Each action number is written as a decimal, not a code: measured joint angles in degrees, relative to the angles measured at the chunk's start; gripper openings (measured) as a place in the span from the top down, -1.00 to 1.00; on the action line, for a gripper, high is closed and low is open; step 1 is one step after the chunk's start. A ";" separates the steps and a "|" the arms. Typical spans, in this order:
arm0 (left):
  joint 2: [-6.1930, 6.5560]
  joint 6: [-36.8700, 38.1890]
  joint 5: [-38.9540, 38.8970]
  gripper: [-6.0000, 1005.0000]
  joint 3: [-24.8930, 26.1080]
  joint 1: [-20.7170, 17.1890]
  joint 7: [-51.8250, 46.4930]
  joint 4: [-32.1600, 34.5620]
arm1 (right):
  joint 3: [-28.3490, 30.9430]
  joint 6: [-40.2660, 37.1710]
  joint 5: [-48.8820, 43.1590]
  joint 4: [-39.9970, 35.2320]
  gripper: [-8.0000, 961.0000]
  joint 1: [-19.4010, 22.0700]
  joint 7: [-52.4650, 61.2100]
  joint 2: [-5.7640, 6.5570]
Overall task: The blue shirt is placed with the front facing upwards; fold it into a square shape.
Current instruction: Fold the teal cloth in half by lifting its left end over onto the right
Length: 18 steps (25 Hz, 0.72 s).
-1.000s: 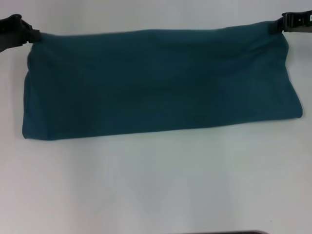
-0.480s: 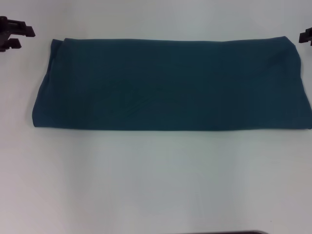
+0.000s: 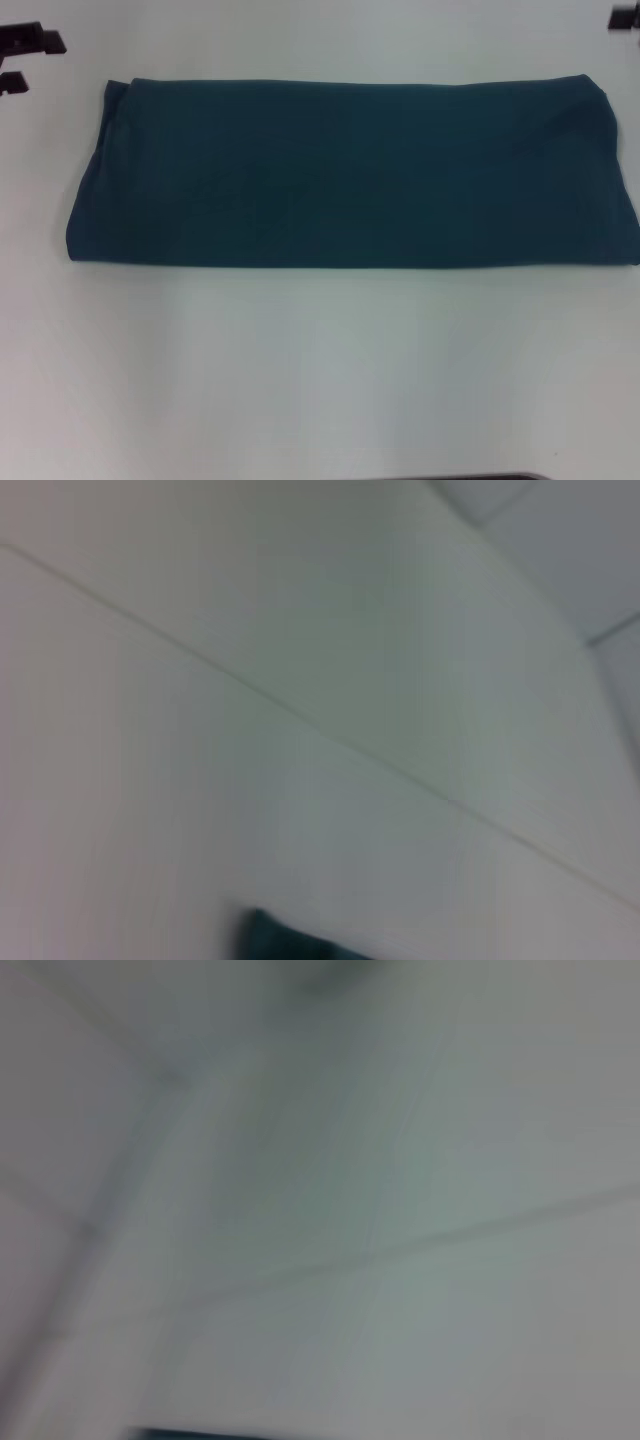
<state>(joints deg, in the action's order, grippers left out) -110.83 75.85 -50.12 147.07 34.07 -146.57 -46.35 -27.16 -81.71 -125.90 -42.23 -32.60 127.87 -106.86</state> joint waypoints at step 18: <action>-1.98 17.95 -9.99 -0.74 6.13 -9.70 8.72 9.15 | -0.49 -26.30 9.03 12.28 -0.90 9.77 -35.57 -11.40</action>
<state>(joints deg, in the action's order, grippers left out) -112.81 93.80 -60.11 153.20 24.37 -137.85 -37.20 -27.65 -108.01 -116.87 -29.95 -22.83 92.30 -118.25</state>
